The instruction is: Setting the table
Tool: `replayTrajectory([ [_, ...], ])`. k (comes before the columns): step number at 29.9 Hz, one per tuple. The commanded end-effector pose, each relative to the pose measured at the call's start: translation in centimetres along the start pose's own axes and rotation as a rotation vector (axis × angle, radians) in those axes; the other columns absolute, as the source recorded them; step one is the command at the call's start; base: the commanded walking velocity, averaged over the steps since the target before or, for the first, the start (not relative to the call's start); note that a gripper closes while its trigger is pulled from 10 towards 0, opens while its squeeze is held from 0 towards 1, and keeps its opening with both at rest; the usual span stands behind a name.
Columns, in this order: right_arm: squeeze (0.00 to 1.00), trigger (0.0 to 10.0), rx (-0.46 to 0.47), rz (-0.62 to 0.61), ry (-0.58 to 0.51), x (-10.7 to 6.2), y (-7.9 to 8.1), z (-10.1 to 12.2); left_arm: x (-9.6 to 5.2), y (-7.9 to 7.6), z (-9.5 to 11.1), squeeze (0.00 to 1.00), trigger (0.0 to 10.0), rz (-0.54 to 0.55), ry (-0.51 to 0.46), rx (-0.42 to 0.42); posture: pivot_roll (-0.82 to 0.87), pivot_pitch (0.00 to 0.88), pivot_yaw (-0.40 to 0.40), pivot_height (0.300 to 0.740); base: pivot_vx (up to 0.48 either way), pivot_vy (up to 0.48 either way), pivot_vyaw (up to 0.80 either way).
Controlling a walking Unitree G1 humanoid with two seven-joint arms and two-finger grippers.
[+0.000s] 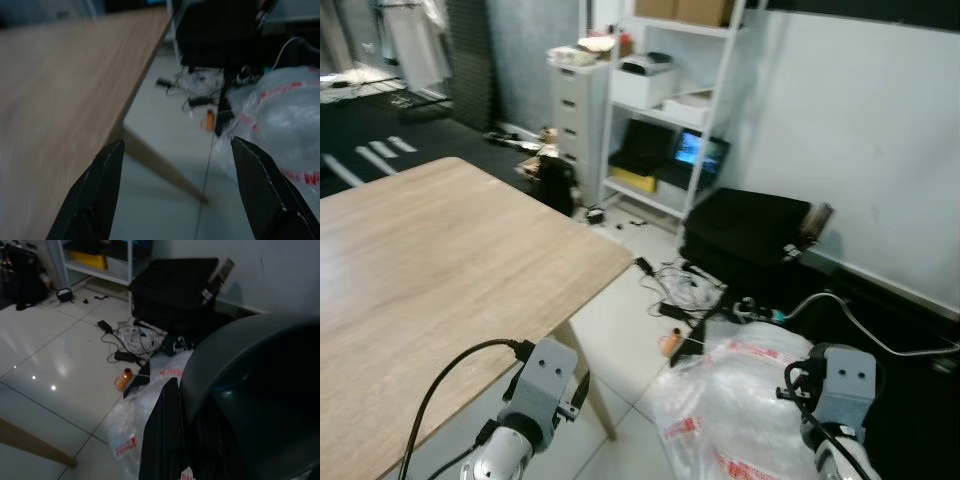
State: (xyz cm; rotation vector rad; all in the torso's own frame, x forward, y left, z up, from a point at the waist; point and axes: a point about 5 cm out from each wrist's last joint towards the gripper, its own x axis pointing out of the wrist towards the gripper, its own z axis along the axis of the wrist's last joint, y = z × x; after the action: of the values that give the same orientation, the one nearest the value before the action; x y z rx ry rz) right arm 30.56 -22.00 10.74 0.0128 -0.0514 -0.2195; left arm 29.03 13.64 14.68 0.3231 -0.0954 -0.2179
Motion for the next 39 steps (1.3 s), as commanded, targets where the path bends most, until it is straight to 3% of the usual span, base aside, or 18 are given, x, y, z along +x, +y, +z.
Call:
replayTrajectory([
  [1, 0.0, 10.0, 0.001, -0.003, 0.003, -0.2, -0.2, -0.3, 0.1, -0.1, 1.3, 0.0, 10.0, 0.006, -0.076, 0.021, 0.08, 0.163, 0.057, 0.74, 0.0, 0.0, -0.78],
  [3, 0.0, 10.0, 0.0, -0.003, -0.007, 0.0, -0.1, -0.1, 0.1, -0.2, 2.1, 0.0, 10.0, -0.022, -0.11, 0.003, 0.08, 0.162, 0.057, 0.74, 0.0, 0.0, -0.78],
  [5, 0.0, 10.0, -0.003, -0.003, -0.009, 0.0, -0.1, -0.1, 0.1, -0.6, 1.6, 0.0, 10.0, -0.069, -0.07, -0.065, 0.08, 0.161, 0.057, 0.74, 0.0, 0.0, -0.78],
  [7, 0.0, 10.0, -0.005, -0.003, -0.009, 0.0, -0.1, -0.1, 0.0, -0.7, 1.1, 0.0, 10.0, -0.082, -0.049, -0.078, 0.08, 0.161, 0.058, 0.74, 0.0, 0.0, -0.78],
  [9, 0.0, 10.0, -0.018, -0.004, 0.0, -0.2, -0.4, -0.4, -0.8, -1.2, -0.6, 0.0, 10.0, -0.168, 0.032, -0.103, 0.08, 0.162, 0.055, 0.74, 0.0, 0.0, -0.78],
  [11, 0.0, 10.0, -0.022, -0.003, 0.006, -0.3, -0.4, -0.6, -1.0, -1.4, -1.0, 0.0, 10.0, -0.19, 0.055, -0.111, 0.08, 0.162, 0.055, 0.74, 0.0, 0.0, -0.78],
  [15, 0.0, 10.0, -0.06, 0.039, 0.126, -1.3, -0.3, -3.3, -2.3, -2.0, -4.2, 0.0, 10.0, -0.264, 0.182, -0.166, 0.07, 0.163, 0.052, 0.74, 0.0, 0.0, -0.78],
  [16, 0.0, 10.0, -0.06, 0.039, 0.126, -1.3, -0.3, -3.3, -2.3, -2.0, -4.2, 0.0, 10.0, -0.264, 0.182, -0.166, 0.07, 0.163, 0.052, 0.74, 0.0, 0.0, -0.78],
  [19, 0.0, 10.0, -0.103, 0.076, 0.286, -3.4, -0.4, -7.2, -3.7, -2.0, -8.3, 0.0, 10.0, -0.253, 0.344, -0.183, 0.07, 0.165, 0.049, 0.74, 0.0, 0.0, -0.78],
  [21, 0.0, 10.0, -0.109, 0.079, 0.315, -3.9, -0.5, -7.9, -4.1, -2.0, -9.1, 0.0, 10.0, -0.253, 0.376, -0.188, 0.07, 0.165, 0.048, 0.74, 0.0, 0.0, -0.77],
  [24, 0.0, 10.0, -0.156, 0.117, 0.487, -6.8, -1.0, -11.6, -6.5, -1.3, -13.3, 0.0, 10.0, -0.204, 0.556, -0.2, 0.06, 0.169, 0.047, 0.74, 0.0, 0.0, -0.78],
  [30, 0.0, 10.0, -0.193, 0.11, 0.614, -8.9, -1.8, -13.9, -8.9, -0.6, -16.5, 0.0, 10.0, -0.112, 0.706, -0.239, 0.07, 0.168, 0.039, 0.74, 0.0, 0.0, -0.77],
  [32, 0.0, 10.0, -0.219, 0.093, 0.705, -10.5, -2.6, -15.4, -10.9, -0.4, -18.6, 0.0, 10.0, -0.058, 0.812, -0.256, 0.06, 0.166, 0.032, 0.74, 0.0, 0.0, -0.77],
  [39, 0.0, 10.0, -0.183, 0.07, 0.762, -11.6, -3.1, -16.2, -12.5, -0.5, -19.9, 0.0, 10.0, -0.034, 0.878, -0.234, 0.06, 0.163, 0.028, 0.74, 0.0, 0.0, -0.76],
])
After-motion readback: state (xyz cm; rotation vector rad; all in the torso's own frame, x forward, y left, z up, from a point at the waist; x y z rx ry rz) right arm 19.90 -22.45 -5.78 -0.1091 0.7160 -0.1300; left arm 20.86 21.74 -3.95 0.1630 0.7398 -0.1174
